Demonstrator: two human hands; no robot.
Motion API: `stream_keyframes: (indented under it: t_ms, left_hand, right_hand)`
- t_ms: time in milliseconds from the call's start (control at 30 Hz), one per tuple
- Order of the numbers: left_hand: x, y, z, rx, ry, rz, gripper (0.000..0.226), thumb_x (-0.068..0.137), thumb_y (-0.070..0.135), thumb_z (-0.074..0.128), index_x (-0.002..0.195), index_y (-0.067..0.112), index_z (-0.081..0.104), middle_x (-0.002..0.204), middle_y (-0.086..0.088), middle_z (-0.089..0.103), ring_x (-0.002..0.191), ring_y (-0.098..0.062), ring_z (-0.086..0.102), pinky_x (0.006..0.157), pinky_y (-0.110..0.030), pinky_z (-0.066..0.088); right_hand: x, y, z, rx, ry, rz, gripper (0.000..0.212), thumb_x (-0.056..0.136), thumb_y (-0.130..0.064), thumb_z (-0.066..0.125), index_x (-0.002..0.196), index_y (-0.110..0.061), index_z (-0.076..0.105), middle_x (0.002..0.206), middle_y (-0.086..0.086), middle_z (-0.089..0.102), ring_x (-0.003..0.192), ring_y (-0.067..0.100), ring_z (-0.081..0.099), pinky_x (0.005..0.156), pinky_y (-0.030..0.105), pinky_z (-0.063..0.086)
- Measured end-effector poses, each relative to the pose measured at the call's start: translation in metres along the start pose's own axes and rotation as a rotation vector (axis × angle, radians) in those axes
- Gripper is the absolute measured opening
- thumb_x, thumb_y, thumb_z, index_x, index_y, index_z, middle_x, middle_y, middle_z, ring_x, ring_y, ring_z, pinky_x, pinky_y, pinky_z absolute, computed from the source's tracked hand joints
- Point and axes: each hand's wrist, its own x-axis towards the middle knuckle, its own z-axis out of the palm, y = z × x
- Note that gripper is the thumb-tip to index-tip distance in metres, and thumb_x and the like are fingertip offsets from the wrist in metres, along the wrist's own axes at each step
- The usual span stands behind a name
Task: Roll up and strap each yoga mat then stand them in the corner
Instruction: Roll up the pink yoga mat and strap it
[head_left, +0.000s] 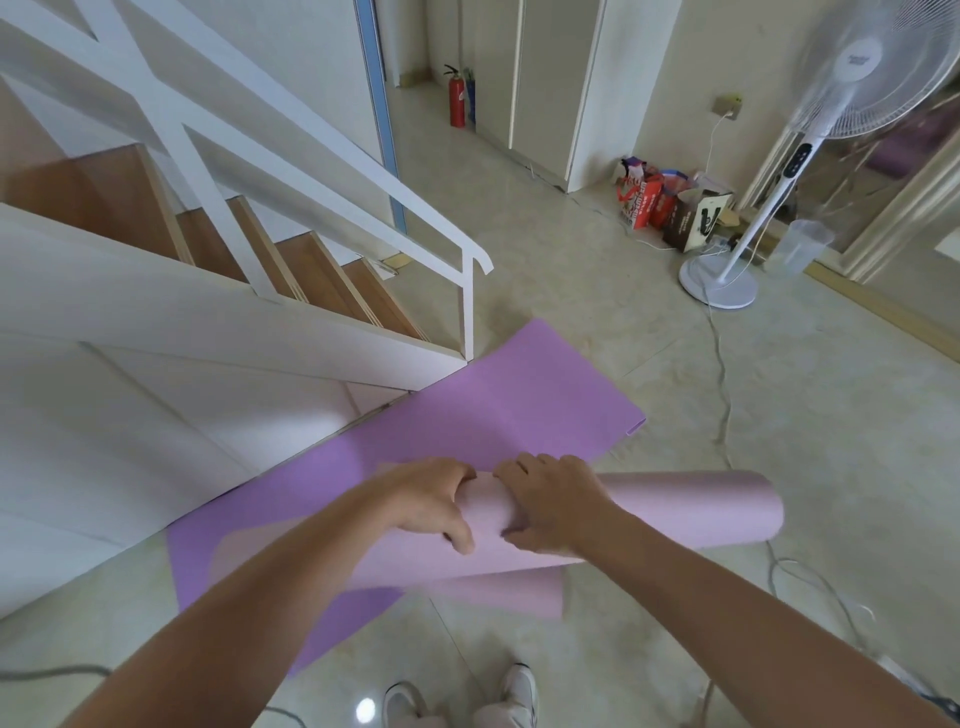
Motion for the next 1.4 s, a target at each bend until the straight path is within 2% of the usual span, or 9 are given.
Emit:
stream_keyframes:
  t_ms: [267, 433, 533, 767, 867, 1033, 1133, 1233, 1400]
  left_hand:
    - [-0.011, 0.008, 0.028, 0.490, 0.377, 0.113, 0.060, 0.073, 0.039, 0.068, 0.124, 0.028, 0.040, 0.105, 0.007, 0.059, 0.092, -0.024, 0.064, 0.076, -0.038, 0.054]
    - [-0.011, 0.006, -0.008, 0.093, 0.147, 0.009, 0.059, 0.061, 0.041, 0.078, 0.113, 0.034, 0.052, 0.100, 0.013, 0.063, 0.092, -0.015, 0.062, 0.077, -0.031, 0.052]
    - [-0.015, 0.007, -0.028, -0.101, -0.057, 0.015, 0.061, 0.060, 0.036, 0.084, 0.114, 0.035, 0.057, 0.104, 0.014, 0.065, 0.092, -0.012, 0.065, 0.083, -0.034, 0.056]
    - [-0.018, 0.018, -0.002, 0.647, 0.354, 0.106, 0.092, 0.071, 0.044, 0.076, 0.146, 0.028, 0.025, 0.125, 0.004, 0.050, 0.110, -0.024, 0.055, 0.079, -0.035, 0.040]
    - [-0.010, 0.019, -0.003, 0.571, 0.439, 0.110, 0.064, 0.077, 0.033, 0.069, 0.133, 0.027, 0.040, 0.114, 0.005, 0.056, 0.102, -0.022, 0.059, 0.071, -0.032, 0.036]
    - [-0.001, 0.009, -0.039, 0.122, 0.078, 0.049, 0.063, 0.064, 0.030, 0.082, 0.121, 0.033, 0.055, 0.100, 0.013, 0.061, 0.096, -0.016, 0.059, 0.069, -0.027, 0.041]
    - [0.000, 0.011, -0.061, -0.025, -0.078, 0.013, 0.063, 0.061, 0.031, 0.088, 0.117, 0.033, 0.059, 0.098, 0.013, 0.064, 0.091, -0.016, 0.065, 0.073, -0.029, 0.049]
    - [-0.006, 0.015, -0.071, -0.038, -0.103, -0.021, 0.066, 0.062, 0.035, 0.088, 0.122, 0.029, 0.059, 0.103, 0.012, 0.066, 0.092, -0.016, 0.065, 0.072, -0.028, 0.049]
    - [-0.015, 0.035, -0.050, 0.519, 0.322, 0.011, 0.094, 0.061, 0.051, 0.084, 0.140, 0.030, 0.036, 0.127, 0.003, 0.050, 0.117, -0.023, 0.050, 0.095, -0.040, 0.039]
  right_hand:
    - [0.010, 0.013, -0.024, 0.382, -0.343, 0.060, 0.049, 0.065, -0.052, 0.075, 0.107, -0.035, 0.056, 0.097, -0.013, 0.065, 0.092, 0.016, 0.062, 0.078, 0.033, 0.051]
    - [-0.001, 0.004, 0.010, -0.117, 0.225, -0.075, 0.109, 0.053, -0.067, 0.078, 0.139, -0.020, 0.032, 0.113, 0.001, 0.059, 0.091, 0.025, 0.059, 0.076, 0.039, 0.050]
    - [-0.003, 0.001, 0.019, -0.209, 0.447, -0.094, 0.098, 0.049, -0.064, 0.082, 0.127, -0.016, 0.047, 0.093, 0.004, 0.063, 0.072, 0.025, 0.061, 0.058, 0.035, 0.048]
    - [0.013, 0.017, -0.035, 0.407, -0.224, 0.120, 0.061, 0.066, -0.059, 0.073, 0.120, -0.040, 0.051, 0.103, -0.015, 0.065, 0.096, 0.016, 0.061, 0.081, 0.032, 0.048]
    - [0.013, 0.020, -0.039, 0.448, -0.258, 0.105, 0.066, 0.064, -0.057, 0.076, 0.122, -0.042, 0.050, 0.106, -0.017, 0.064, 0.099, 0.015, 0.060, 0.084, 0.033, 0.048]
    - [0.009, 0.005, -0.009, -0.078, 0.037, 0.033, 0.110, 0.064, -0.063, 0.076, 0.148, -0.026, 0.016, 0.124, 0.001, 0.052, 0.102, 0.027, 0.056, 0.075, 0.038, 0.047]
    - [0.009, -0.003, -0.004, -0.164, 0.292, 0.051, 0.101, 0.051, -0.054, 0.085, 0.136, -0.020, 0.042, 0.095, 0.004, 0.061, 0.072, 0.026, 0.060, 0.056, 0.036, 0.049]
    - [0.017, 0.000, -0.028, -0.033, 0.070, 0.088, 0.071, 0.075, -0.046, 0.067, 0.136, -0.028, 0.037, 0.110, -0.002, 0.056, 0.095, 0.025, 0.060, 0.070, 0.035, 0.043]
    - [0.033, 0.028, -0.067, 0.384, -0.234, 0.173, 0.059, 0.059, -0.048, 0.076, 0.111, -0.039, 0.051, 0.097, -0.016, 0.063, 0.091, 0.014, 0.060, 0.071, 0.031, 0.046]
